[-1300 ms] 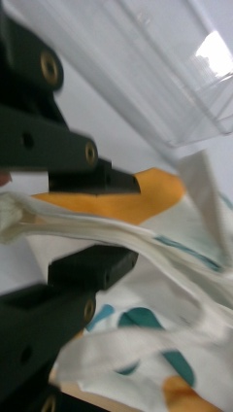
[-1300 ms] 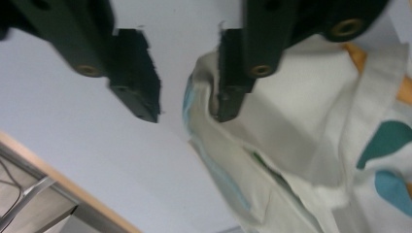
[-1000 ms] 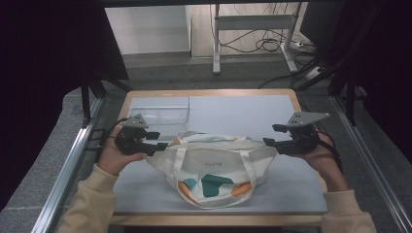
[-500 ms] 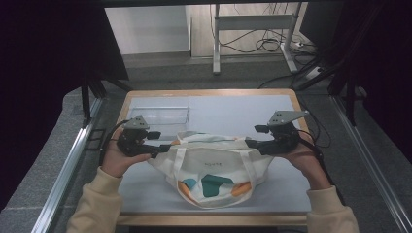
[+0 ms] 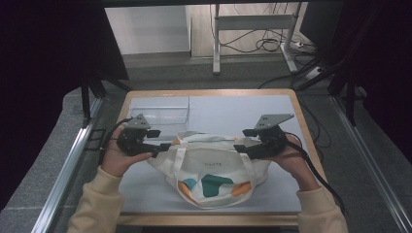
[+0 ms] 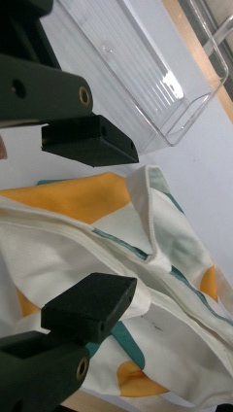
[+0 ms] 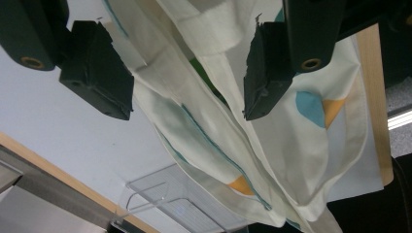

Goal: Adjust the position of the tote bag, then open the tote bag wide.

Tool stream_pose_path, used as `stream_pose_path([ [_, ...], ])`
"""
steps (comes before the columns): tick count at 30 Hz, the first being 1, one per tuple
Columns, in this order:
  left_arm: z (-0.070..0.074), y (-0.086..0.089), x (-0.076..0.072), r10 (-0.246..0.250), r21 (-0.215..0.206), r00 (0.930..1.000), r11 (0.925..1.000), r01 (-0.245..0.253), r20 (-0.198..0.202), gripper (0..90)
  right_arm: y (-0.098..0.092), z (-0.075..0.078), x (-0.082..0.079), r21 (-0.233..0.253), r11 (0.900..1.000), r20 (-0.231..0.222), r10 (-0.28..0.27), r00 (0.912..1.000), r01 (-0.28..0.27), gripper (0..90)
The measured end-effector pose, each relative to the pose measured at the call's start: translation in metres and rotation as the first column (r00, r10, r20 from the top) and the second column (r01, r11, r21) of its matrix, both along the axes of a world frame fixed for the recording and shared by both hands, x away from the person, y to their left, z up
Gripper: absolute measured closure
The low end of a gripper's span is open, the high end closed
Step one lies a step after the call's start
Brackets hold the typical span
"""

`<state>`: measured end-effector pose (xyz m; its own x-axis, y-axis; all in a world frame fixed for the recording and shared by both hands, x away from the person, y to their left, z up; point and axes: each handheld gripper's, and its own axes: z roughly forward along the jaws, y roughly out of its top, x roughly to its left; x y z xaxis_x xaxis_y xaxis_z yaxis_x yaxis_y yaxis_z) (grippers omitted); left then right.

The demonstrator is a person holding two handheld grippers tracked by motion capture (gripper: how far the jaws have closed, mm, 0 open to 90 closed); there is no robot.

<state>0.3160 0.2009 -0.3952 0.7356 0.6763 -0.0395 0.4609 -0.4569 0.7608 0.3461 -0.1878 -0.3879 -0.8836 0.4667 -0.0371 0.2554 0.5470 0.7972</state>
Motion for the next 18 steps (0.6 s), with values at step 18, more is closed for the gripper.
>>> stream_pose_path([
  [18, 0.009, -0.029, 0.017, -0.074, 0.072, 0.9971, 0.9947, 0.073, 0.014, 40.5, 0.023, 0.008, -0.014, -0.040, 0.999, 0.006, 0.037, 0.9993, -0.037, 36.6],
])
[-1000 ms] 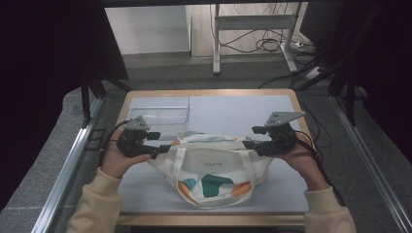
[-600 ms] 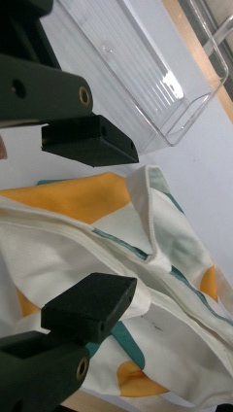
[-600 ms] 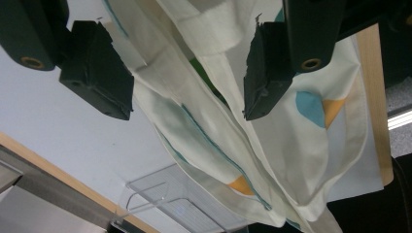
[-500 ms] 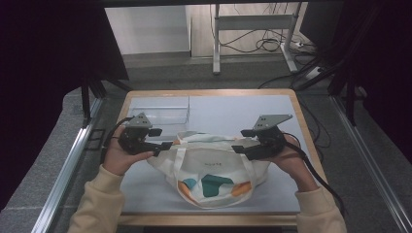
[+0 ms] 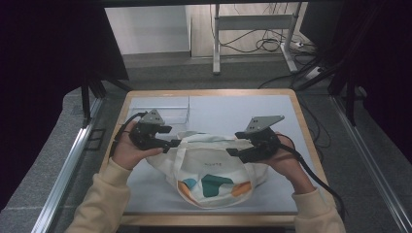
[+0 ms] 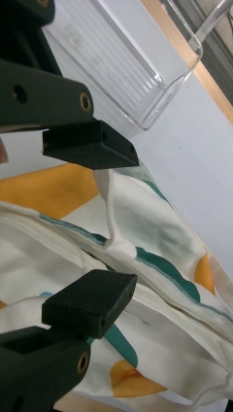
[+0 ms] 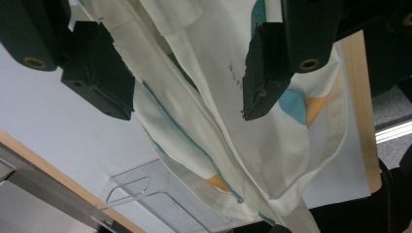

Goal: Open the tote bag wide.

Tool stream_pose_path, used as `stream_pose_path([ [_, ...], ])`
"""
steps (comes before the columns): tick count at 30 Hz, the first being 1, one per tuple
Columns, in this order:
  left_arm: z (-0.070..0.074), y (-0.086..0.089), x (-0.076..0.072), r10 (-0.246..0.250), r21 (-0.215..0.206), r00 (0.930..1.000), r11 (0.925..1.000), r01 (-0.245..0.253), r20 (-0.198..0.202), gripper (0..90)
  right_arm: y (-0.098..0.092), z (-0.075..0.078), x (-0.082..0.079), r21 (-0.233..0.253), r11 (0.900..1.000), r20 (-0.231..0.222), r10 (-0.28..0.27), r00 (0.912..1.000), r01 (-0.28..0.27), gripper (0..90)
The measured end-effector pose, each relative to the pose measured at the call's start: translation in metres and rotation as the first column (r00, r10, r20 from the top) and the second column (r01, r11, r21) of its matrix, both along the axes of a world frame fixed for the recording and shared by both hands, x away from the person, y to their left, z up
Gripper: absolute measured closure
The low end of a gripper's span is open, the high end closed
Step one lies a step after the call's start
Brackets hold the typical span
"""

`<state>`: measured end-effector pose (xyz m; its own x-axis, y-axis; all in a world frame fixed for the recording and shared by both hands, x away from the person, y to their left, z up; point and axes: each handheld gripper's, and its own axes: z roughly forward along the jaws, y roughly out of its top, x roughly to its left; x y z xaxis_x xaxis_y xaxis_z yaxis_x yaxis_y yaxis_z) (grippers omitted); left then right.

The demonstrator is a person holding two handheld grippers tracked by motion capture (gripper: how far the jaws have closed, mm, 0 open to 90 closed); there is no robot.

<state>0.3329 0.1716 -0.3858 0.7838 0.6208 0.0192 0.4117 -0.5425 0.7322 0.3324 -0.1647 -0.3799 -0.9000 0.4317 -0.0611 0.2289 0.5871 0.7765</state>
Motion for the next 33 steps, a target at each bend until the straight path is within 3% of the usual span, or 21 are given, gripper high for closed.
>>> stream_pose_path([
  [9, -0.004, -0.008, 0.013, -0.045, 0.046, 0.9983, 0.9978, 0.047, -0.035, 44.1, 0.012, -0.005, -0.003, -0.025, 0.999, -0.012, 0.033, 0.9994, -0.034, 42.6],
  [13, -0.007, -0.014, 0.015, -0.067, 0.027, 0.9949, 0.9972, 0.070, -0.075, 48.1, 0.015, -0.009, -0.002, -0.029, 0.998, -0.027, 0.047, 0.9985, -0.048, 47.9],
  [20, -0.012, -0.025, 0.017, -0.094, 0.057, 0.9911, 0.9934, 0.100, -0.094, 50.3, 0.021, -0.015, -0.001, -0.043, 0.997, -0.044, 0.066, 0.9969, -0.068, 55.0],
  [25, -0.019, -0.035, 0.022, -0.126, 0.083, 0.9842, 0.9871, 0.137, -0.125, 51.1, 0.025, -0.020, 0.001, -0.049, 0.996, -0.063, 0.073, 0.9954, -0.076, 59.3],
  [31, -0.028, -0.045, 0.022, -0.154, 0.125, 0.9775, 0.9771, 0.172, -0.144, 67.1, 0.031, -0.027, 0.002, -0.081, 0.994, -0.083, 0.072, 0.9939, -0.079, 68.9],
  [33, -0.028, -0.045, 0.022, -0.150, 0.127, 0.9773, 0.9773, 0.169, -0.150, 73.4, 0.032, -0.030, 0.002, -0.091, 0.993, -0.087, 0.072, 0.9936, -0.080, 73.3],
])
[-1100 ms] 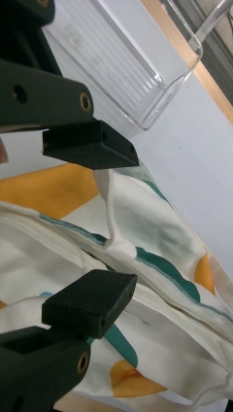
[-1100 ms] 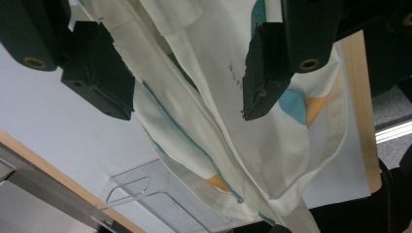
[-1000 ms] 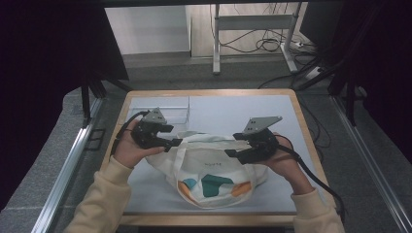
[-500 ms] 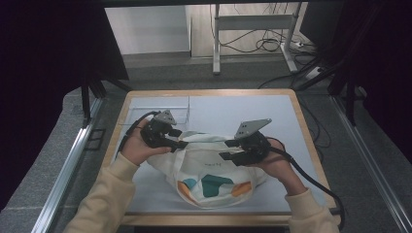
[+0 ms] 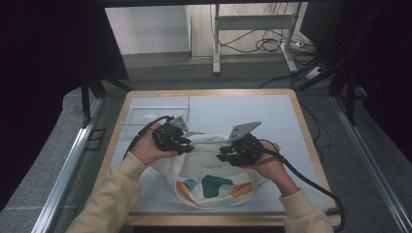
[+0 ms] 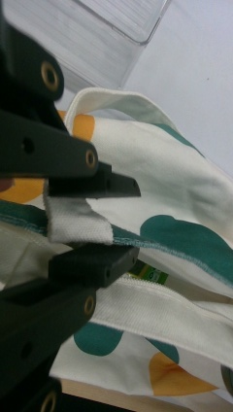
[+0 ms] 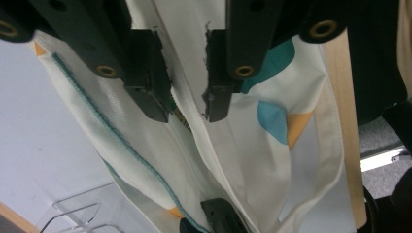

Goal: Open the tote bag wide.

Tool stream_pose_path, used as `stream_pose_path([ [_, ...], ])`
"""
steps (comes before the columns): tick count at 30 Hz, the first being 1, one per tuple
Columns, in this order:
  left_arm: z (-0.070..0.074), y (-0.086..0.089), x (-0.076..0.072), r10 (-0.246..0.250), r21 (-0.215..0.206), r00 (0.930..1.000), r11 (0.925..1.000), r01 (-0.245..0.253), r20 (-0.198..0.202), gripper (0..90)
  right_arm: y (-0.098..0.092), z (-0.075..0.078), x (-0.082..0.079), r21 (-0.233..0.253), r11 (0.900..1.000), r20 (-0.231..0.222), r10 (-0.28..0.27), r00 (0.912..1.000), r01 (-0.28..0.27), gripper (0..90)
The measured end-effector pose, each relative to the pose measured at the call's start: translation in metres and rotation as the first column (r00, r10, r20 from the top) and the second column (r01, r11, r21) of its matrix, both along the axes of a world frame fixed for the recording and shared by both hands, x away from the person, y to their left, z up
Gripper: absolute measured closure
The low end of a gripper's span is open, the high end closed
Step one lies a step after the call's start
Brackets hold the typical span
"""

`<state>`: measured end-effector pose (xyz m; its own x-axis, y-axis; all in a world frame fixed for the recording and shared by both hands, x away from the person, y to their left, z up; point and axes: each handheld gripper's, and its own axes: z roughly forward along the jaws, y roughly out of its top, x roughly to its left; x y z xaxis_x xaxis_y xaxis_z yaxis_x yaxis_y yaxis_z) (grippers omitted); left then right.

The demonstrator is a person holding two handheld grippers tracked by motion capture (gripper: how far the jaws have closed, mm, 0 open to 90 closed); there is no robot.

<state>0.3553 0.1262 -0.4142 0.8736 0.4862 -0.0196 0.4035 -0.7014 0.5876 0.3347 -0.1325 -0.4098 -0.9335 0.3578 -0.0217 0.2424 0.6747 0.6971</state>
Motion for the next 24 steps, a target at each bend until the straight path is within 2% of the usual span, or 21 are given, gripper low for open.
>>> stream_pose_path([
  [3, -0.001, -0.001, 0.001, 0.013, 0.003, 0.9999, 0.9999, -0.013, -0.004, 78.9, 0.002, -0.002, 0.000, -0.015, 1.000, -0.001, 0.011, 0.9999, -0.011, 79.3],
  [9, -0.002, 0.000, 0.005, 0.047, 0.004, 0.9989, 0.9989, -0.047, 0.001, 80.0, 0.004, -0.006, -0.001, -0.040, 0.999, -0.005, 0.020, 0.9998, -0.020, 85.4],
  [13, -0.003, 0.002, 0.011, 0.087, 0.004, 0.9959, 0.9962, -0.087, 0.025, 80.8, 0.005, -0.009, -0.004, -0.051, 0.998, -0.011, 0.035, 0.9993, -0.035, 86.3],
  [19, -0.005, 0.006, 0.025, 0.129, -0.008, 0.9917, 0.9917, -0.129, -0.003, 80.9, 0.006, -0.014, -0.010, -0.051, 0.997, -0.028, 0.060, 0.9978, -0.061, 86.6],
  [24, -0.003, 0.008, 0.034, 0.162, -0.013, 0.9869, 0.9868, -0.162, -0.001, 81.0, 0.004, -0.018, -0.015, -0.041, 0.996, -0.046, 0.083, 0.9955, -0.085, 86.7],
])
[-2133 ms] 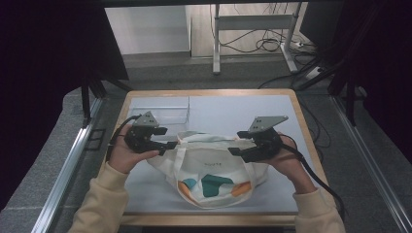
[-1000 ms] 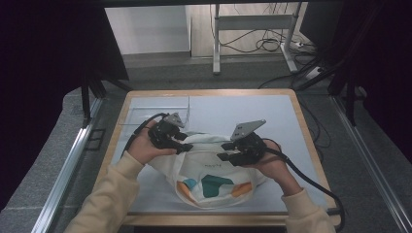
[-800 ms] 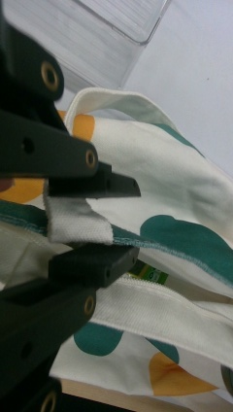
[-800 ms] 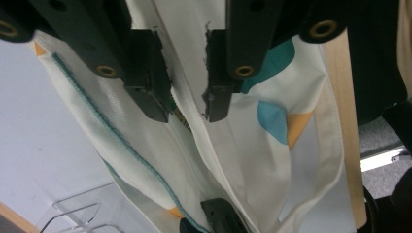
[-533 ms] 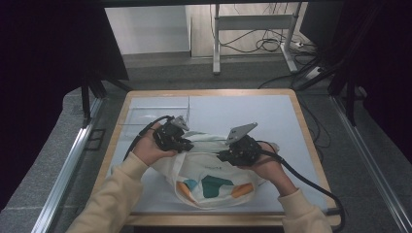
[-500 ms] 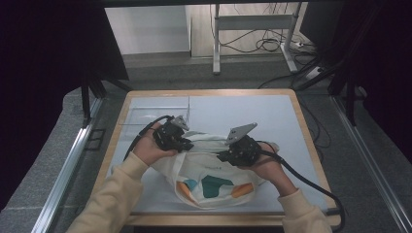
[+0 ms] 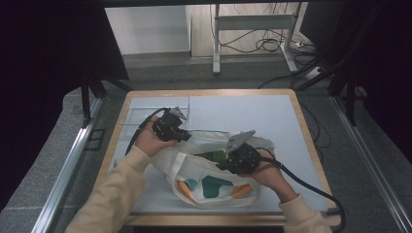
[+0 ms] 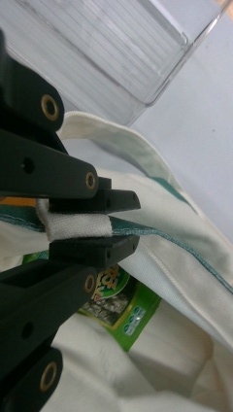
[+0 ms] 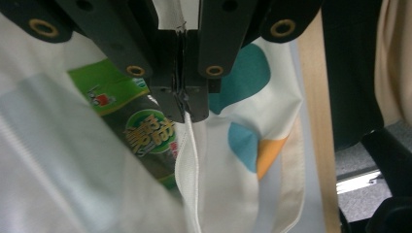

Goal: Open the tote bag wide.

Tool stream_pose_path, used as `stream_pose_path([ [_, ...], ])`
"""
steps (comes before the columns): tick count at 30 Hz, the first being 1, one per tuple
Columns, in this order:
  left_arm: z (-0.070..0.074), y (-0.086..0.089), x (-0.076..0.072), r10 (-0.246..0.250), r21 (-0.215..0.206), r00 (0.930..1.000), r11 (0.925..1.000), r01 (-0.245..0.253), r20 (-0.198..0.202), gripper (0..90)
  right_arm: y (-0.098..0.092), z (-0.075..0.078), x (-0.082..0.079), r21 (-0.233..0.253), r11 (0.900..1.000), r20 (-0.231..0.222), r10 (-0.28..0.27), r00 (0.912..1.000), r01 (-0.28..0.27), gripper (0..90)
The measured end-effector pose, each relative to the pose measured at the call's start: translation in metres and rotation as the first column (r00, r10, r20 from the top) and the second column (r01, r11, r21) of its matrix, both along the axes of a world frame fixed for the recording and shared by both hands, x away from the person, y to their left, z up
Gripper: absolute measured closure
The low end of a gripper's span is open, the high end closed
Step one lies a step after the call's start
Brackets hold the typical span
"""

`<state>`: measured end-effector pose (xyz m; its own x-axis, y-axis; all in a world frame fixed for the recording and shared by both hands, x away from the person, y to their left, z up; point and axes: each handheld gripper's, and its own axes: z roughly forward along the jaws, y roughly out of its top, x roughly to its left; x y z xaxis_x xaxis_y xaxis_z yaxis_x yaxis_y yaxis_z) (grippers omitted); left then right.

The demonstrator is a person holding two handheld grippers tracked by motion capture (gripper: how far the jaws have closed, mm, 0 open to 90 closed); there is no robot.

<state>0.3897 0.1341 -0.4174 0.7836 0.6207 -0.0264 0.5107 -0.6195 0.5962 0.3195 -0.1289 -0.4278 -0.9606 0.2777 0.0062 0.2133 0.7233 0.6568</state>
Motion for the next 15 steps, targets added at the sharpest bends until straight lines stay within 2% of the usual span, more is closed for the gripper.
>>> stream_pose_path([
  [8, -0.002, 0.002, 0.017, 0.060, -0.019, 0.9981, 0.9980, -0.060, -0.011, 81.1, 0.001, -0.009, -0.011, -0.014, 1.000, -0.015, 0.025, 0.9996, -0.025, 86.7],
  [15, -0.003, 0.004, 0.027, 0.093, -0.029, 0.9956, 0.9952, -0.093, -0.013, 81.2, 0.001, -0.014, -0.020, -0.021, 0.999, -0.041, 0.047, 0.9981, -0.048, 86.7],
])
